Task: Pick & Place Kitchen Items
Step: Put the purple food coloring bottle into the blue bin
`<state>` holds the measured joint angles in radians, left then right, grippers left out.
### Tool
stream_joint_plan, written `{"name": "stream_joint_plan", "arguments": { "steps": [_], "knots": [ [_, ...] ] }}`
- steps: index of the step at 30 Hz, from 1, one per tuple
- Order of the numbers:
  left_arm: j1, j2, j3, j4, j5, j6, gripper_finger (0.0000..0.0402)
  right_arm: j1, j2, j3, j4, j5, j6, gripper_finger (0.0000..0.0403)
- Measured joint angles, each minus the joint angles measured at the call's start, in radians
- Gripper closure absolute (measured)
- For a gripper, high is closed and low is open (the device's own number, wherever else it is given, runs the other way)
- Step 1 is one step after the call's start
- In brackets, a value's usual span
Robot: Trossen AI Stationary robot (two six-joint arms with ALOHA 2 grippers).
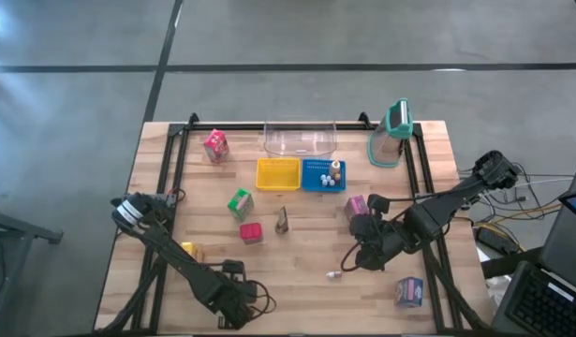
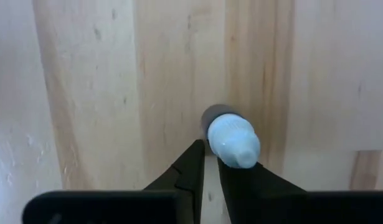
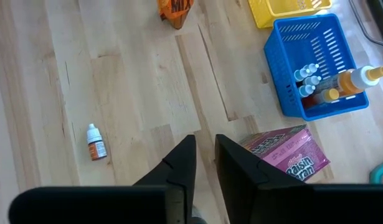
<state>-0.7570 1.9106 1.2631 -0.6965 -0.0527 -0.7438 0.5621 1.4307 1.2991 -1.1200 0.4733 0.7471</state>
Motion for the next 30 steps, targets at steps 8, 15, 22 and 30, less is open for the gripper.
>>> {"name": "stream_joint_plan", "arguments": {
  "steps": [8,15,22,30],
  "knots": [
    [0.000,0.001,-0.001,0.045,0.002,0.033,0.0349,0.000,0.000,0.000,0.000,0.000,0.000,0.0350],
    [0.013,0.002,-0.002,0.088,0.006,0.091,0.0349,0.000,0.000,0.000,0.000,0.000,0.000,0.0369],
    [0.029,0.002,-0.002,0.104,-0.019,0.113,0.0349,0.000,0.000,0.000,0.000,0.000,0.000,0.0361],
    [0.044,0.002,-0.003,0.140,-0.034,0.153,0.0348,0.000,0.000,0.000,0.000,0.000,0.000,0.0346]
  ]
}}
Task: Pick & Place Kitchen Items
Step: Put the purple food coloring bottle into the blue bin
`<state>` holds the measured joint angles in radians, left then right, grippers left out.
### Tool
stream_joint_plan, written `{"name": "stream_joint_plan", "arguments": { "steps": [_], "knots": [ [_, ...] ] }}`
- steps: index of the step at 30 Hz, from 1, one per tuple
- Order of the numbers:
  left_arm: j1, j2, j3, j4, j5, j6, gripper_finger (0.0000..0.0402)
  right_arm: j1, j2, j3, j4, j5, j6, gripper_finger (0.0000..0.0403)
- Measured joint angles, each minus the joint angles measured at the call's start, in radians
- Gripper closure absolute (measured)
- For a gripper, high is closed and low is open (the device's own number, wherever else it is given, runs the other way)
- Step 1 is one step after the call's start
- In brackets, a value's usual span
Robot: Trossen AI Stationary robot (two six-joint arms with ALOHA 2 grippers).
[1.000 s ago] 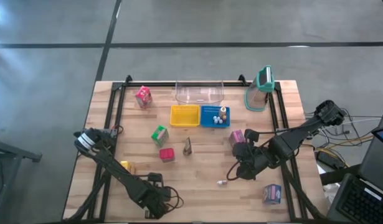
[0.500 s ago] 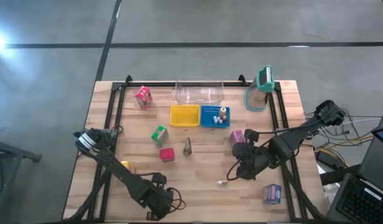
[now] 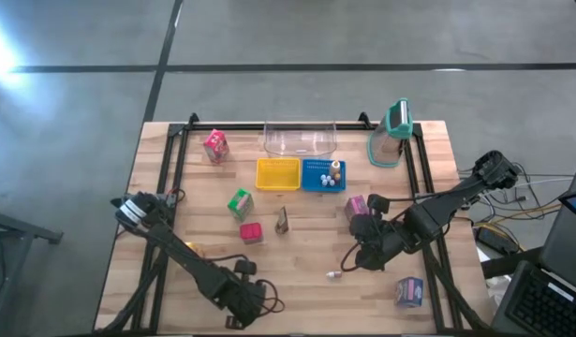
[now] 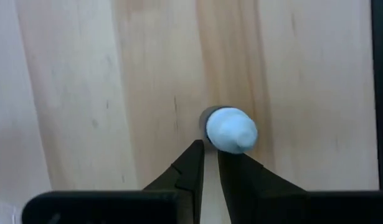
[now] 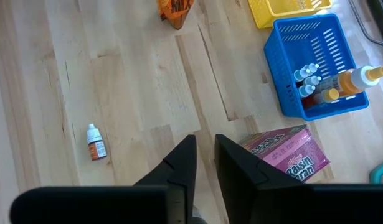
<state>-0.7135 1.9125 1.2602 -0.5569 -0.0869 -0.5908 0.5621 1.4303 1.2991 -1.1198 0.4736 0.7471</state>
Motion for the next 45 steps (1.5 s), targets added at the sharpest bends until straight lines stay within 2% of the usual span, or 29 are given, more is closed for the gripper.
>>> {"name": "stream_joint_plan", "arguments": {
  "steps": [5,15,21,30,36,45],
  "knots": [
    [0.011,0.000,-0.006,0.046,-0.003,0.037,0.0348,0.000,0.000,0.000,0.000,0.000,0.000,0.0345],
    [0.032,0.000,-0.006,0.065,-0.020,0.076,0.0348,0.000,0.000,0.000,0.000,0.000,0.000,0.0370],
    [0.045,0.000,-0.006,0.079,-0.020,0.093,0.0348,0.000,0.000,0.000,0.000,0.000,0.000,0.0365],
    [0.040,0.004,-0.027,0.089,0.023,0.037,0.0348,0.000,0.000,0.000,0.000,0.000,0.000,0.0346],
    [0.033,0.039,-0.024,0.163,0.053,0.038,0.0348,0.000,0.000,-0.002,0.000,0.000,0.000,0.0342],
    [0.029,0.044,-0.023,0.193,0.066,0.044,0.0348,0.000,0.000,-0.008,0.000,0.000,0.000,0.0362]
  ]
}}
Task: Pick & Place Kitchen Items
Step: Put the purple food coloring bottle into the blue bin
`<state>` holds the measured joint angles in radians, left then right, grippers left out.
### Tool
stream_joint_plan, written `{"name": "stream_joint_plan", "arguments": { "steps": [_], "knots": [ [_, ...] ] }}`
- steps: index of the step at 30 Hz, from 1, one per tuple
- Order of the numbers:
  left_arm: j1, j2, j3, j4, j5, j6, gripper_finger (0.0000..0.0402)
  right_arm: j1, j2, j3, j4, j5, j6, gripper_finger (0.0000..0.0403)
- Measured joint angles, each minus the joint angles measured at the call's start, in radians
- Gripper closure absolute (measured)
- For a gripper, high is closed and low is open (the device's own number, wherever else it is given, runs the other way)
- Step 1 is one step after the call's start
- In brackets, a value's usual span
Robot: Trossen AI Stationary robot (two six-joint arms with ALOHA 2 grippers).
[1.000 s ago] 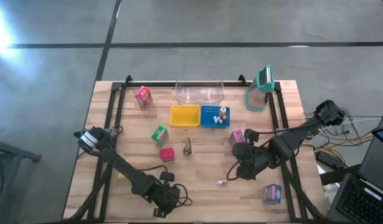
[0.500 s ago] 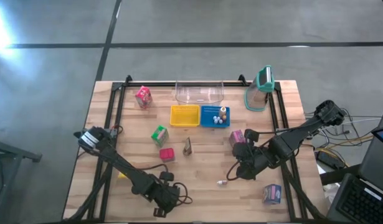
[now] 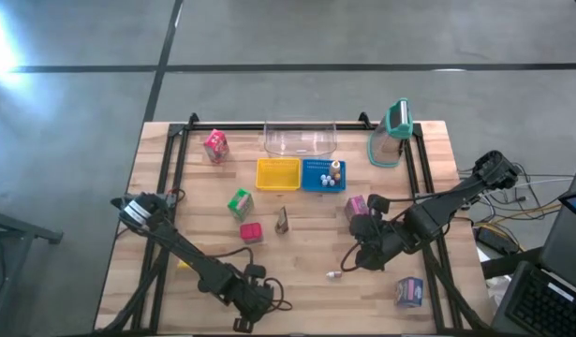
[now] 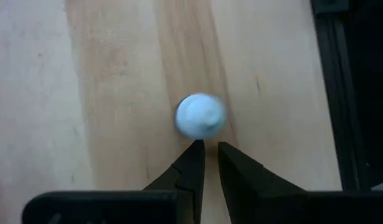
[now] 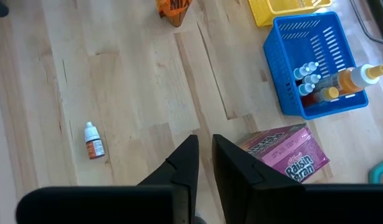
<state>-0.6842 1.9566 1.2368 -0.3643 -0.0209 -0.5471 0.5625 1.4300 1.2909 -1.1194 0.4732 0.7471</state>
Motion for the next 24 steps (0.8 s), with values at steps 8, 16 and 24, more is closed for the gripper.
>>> {"name": "stream_joint_plan", "arguments": {
  "steps": [8,16,24],
  "knots": [
    [0.008,0.002,0.000,0.028,-0.012,0.039,0.0348,0.000,0.000,-0.011,0.001,0.000,0.000,0.0368],
    [0.028,0.004,-0.001,0.045,-0.049,0.079,0.0348,0.000,0.000,-0.024,0.004,0.000,0.000,0.0351],
    [0.055,0.005,-0.002,0.084,-0.059,0.128,0.0348,0.000,0.000,-0.035,0.006,0.000,0.000,0.0342]
  ]
}}
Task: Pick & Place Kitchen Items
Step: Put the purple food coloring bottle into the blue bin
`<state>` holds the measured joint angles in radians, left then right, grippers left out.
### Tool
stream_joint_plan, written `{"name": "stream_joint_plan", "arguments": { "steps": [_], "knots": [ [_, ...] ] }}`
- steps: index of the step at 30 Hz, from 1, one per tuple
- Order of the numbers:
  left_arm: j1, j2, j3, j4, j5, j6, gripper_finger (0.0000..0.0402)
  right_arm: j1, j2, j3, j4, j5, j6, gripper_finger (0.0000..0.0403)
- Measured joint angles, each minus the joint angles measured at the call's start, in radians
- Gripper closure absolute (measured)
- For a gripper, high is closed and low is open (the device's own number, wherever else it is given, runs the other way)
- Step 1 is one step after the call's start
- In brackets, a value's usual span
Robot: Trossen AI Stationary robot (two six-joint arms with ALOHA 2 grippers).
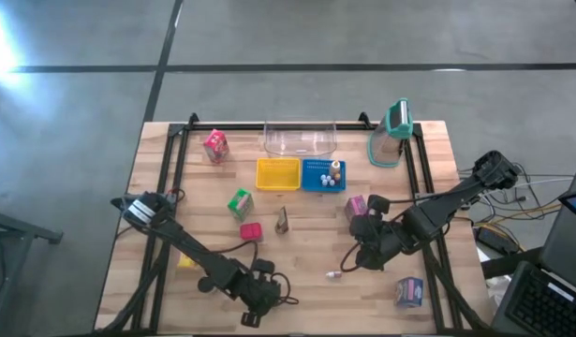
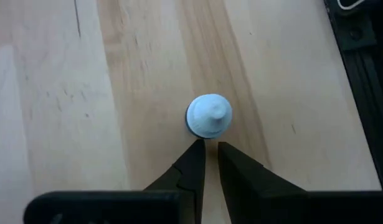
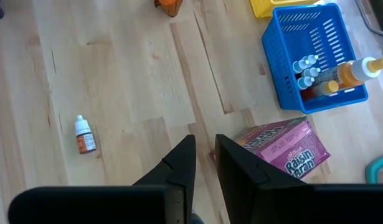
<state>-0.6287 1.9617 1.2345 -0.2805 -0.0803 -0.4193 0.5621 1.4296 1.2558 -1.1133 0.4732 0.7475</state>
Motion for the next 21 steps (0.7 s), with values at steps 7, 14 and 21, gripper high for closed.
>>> {"name": "stream_joint_plan", "arguments": {
  "steps": [7,14,21],
  "knots": [
    [0.022,0.002,-0.001,0.037,-0.005,0.046,0.0348,0.000,0.000,-0.003,0.002,0.000,0.000,0.0351],
    [0.027,-0.041,-0.001,-0.148,-0.114,0.113,0.0348,0.000,0.000,-0.004,0.002,-0.001,0.007,0.0370],
    [-0.021,-0.063,-0.004,-0.086,-0.283,0.137,0.0348,0.000,0.000,-0.014,0.003,0.000,0.002,0.0362]
  ]
}}
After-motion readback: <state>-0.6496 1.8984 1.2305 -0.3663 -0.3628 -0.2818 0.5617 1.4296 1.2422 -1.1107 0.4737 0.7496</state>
